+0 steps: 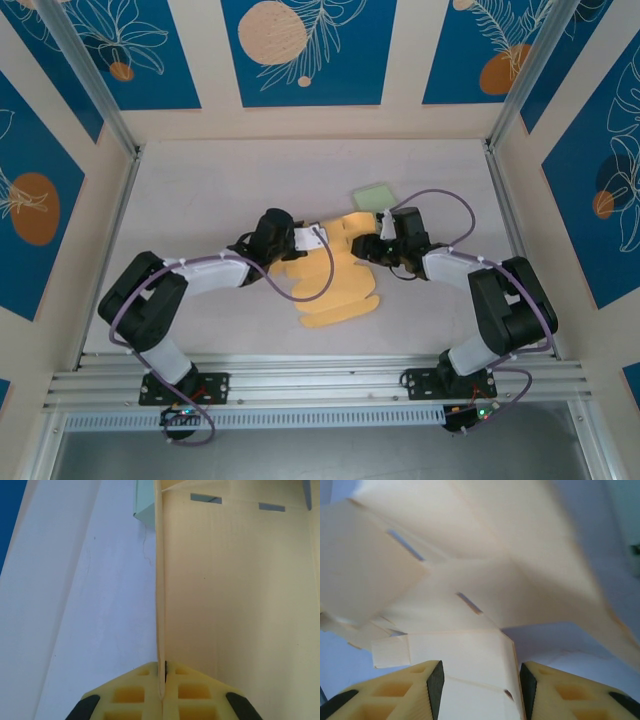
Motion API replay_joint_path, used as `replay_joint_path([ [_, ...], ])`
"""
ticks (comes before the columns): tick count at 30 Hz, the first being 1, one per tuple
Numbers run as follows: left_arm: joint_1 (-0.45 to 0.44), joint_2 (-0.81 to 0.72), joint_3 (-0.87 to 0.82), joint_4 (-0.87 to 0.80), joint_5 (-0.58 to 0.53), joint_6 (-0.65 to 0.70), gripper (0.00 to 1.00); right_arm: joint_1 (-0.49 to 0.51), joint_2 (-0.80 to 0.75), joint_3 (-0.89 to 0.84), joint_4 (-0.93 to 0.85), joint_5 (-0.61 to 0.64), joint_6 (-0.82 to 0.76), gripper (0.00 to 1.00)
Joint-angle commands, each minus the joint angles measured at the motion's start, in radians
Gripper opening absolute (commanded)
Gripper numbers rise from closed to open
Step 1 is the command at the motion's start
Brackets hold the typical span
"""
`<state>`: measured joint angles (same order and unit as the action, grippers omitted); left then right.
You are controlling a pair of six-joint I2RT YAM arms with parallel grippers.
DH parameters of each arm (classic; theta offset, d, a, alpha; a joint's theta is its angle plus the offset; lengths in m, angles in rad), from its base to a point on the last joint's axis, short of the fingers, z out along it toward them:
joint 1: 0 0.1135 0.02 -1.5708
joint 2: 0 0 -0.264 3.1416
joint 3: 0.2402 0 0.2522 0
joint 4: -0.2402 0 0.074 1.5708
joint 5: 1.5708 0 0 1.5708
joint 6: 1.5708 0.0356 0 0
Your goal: Fold the paper box
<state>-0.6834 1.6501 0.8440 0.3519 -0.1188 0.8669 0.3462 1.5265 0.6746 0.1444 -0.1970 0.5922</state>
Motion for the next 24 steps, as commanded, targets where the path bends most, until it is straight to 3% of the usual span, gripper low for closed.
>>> replay_joint_path([
  [1, -0.016, 0.009, 0.012, 0.011, -0.026, 0.025, 0.03, 0.027, -0.026, 0.022, 0.004, 0.027, -0.020, 0.46],
  [4, -0.018, 0.009, 0.006, 0.033, -0.024, 0.024, 0.03, 0.036, -0.003, 0.026, 0.013, 0.030, -0.009, 0.41],
  [8, -0.033, 0.018, -0.010, 0.088, -0.025, 0.063, 0.04, 0.053, 0.047, 0.016, 0.087, -0.004, 0.042, 0.24],
  [13, -0.085, 0.047, -0.044, 0.235, -0.154, 0.139, 0.01, 0.080, 0.115, 0.010, 0.170, -0.051, 0.107, 0.26],
  [16, -0.100, 0.069, -0.093, 0.379, -0.161, 0.226, 0.01, 0.074, 0.109, 0.002, 0.141, -0.032, 0.098, 0.27],
  [24, -0.117, 0.103, -0.187, 0.559, -0.114, 0.405, 0.00, 0.012, -0.146, -0.063, -0.047, -0.044, -0.036, 0.45],
])
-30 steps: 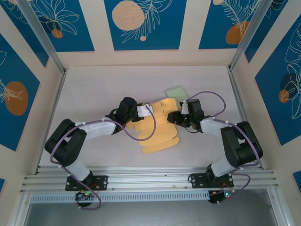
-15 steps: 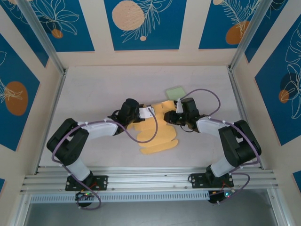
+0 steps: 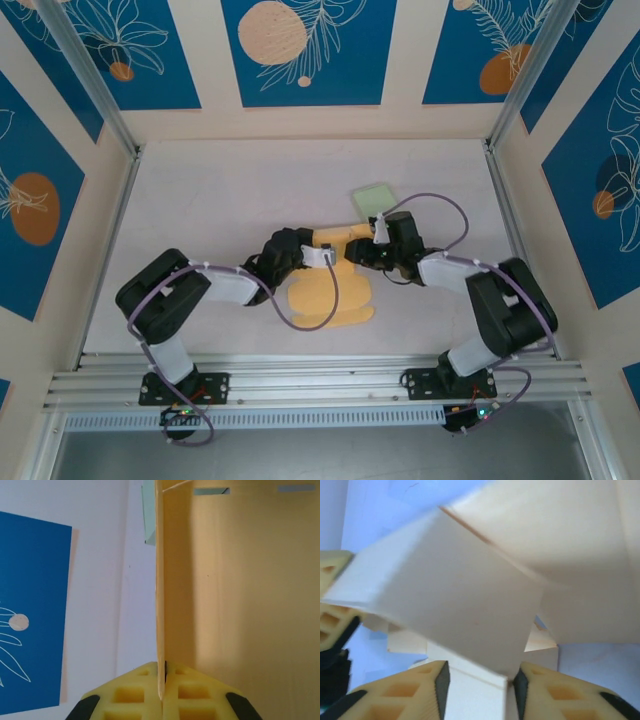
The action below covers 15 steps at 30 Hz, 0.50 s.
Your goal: Fold the paper box
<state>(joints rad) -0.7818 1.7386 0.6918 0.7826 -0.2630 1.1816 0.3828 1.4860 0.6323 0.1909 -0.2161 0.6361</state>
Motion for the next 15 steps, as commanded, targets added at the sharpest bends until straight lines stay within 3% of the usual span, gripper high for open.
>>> replay_joint_path([
  [1, -0.018, 0.014, -0.044, 0.144, 0.036, 0.102, 0.01, -0.038, -0.146, -0.028, -0.121, -0.028, -0.094, 0.45],
  [8, -0.032, 0.022, -0.097, 0.220, 0.059, 0.211, 0.00, -0.176, -0.398, -0.083, -0.276, 0.031, -0.136, 0.50],
  [12, -0.043, 0.030, -0.119, 0.278, 0.067, 0.277, 0.00, -0.297, -0.363, -0.073, -0.298, -0.007, -0.132, 0.48],
  [15, -0.048, 0.039, -0.126, 0.293, 0.084, 0.299, 0.00, -0.351, -0.264, -0.075, -0.219, -0.103, -0.114, 0.42],
])
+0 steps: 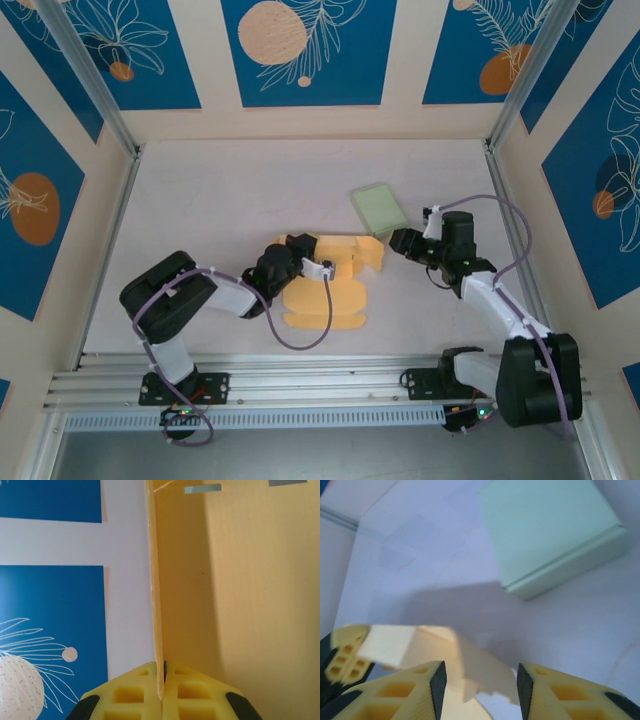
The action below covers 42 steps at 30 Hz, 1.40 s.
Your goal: Fold the paper box
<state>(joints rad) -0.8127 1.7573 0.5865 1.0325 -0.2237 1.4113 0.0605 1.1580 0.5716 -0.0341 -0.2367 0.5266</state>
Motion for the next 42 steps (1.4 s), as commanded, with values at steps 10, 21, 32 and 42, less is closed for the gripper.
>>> replay_joint_path([
  [10, -0.019, 0.113, -0.010, 0.112, 0.023, 0.083, 0.00, 0.064, 0.301, 0.024, 0.158, -0.150, -0.018, 0.43],
  [21, -0.007, 0.161, -0.028, 0.162, 0.024, 0.122, 0.00, 0.180, 0.274, -0.023, 0.258, -0.098, -0.075, 0.46],
  [32, -0.035, 0.142, -0.078, 0.229, -0.061, 0.282, 0.00, 0.194, 0.172, -0.175, 0.473, -0.085, -0.079, 0.56],
  [42, -0.065, 0.128, -0.053, 0.225, -0.146, 0.467, 0.00, 0.171, -0.255, -0.354, 0.444, 0.164, -0.033, 0.62],
])
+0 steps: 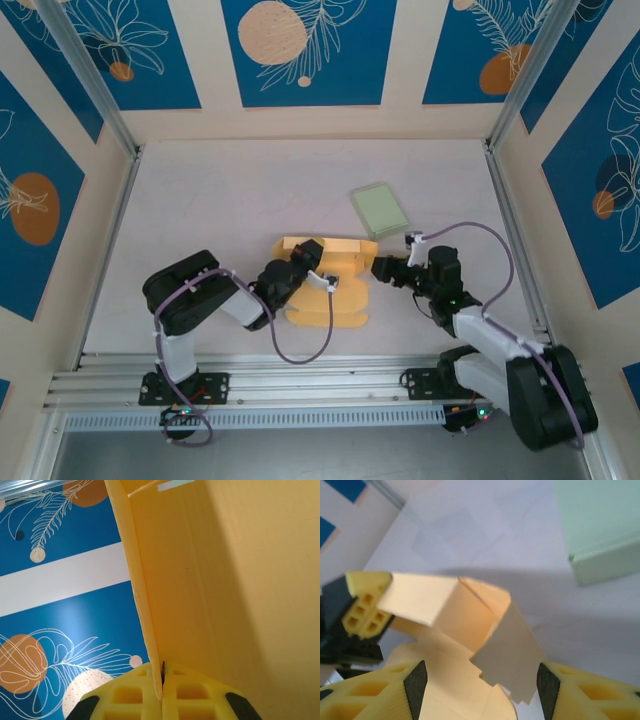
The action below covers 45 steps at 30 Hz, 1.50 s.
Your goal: Fold the paper box
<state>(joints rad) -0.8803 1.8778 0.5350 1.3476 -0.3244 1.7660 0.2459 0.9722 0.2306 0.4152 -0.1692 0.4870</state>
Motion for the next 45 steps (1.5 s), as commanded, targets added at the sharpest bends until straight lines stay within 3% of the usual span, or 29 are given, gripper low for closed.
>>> replay_joint_path([
  [1, 0.010, 0.010, 0.007, -0.090, -0.044, 0.115, 0.00, -0.034, -0.082, -0.013, -0.009, 0.084, 0.011, 0.62],
  [5, 0.034, 0.039, 0.029, -0.070, -0.042, 0.136, 0.00, -0.124, -0.019, 0.017, 0.013, 0.016, 0.038, 0.61],
  [8, 0.055, 0.067, 0.037, -0.045, -0.050, 0.156, 0.00, -0.199, 0.090, 0.048, 0.089, -0.105, 0.066, 0.60],
  [13, 0.095, 0.092, 0.044, -0.019, -0.021, 0.149, 0.00, -0.196, 0.298, 0.114, 0.279, -0.334, 0.015, 0.59],
  [22, 0.131, 0.141, 0.040, 0.007, 0.011, 0.110, 0.00, -0.036, 0.469, 0.281, 0.104, -0.186, -0.155, 0.61],
  [30, 0.157, 0.176, 0.047, 0.014, 0.026, 0.080, 0.00, 0.013, 0.574, 0.339, 0.074, -0.129, -0.152, 0.58],
  [36, 0.164, 0.190, 0.053, 0.014, 0.029, 0.084, 0.00, 0.023, 0.584, 0.313, 0.177, -0.299, -0.155, 0.60],
  [45, 0.164, 0.198, 0.064, 0.056, 0.009, 0.110, 0.00, 0.029, 0.627, 0.364, 0.181, -0.378, -0.153, 0.58],
])
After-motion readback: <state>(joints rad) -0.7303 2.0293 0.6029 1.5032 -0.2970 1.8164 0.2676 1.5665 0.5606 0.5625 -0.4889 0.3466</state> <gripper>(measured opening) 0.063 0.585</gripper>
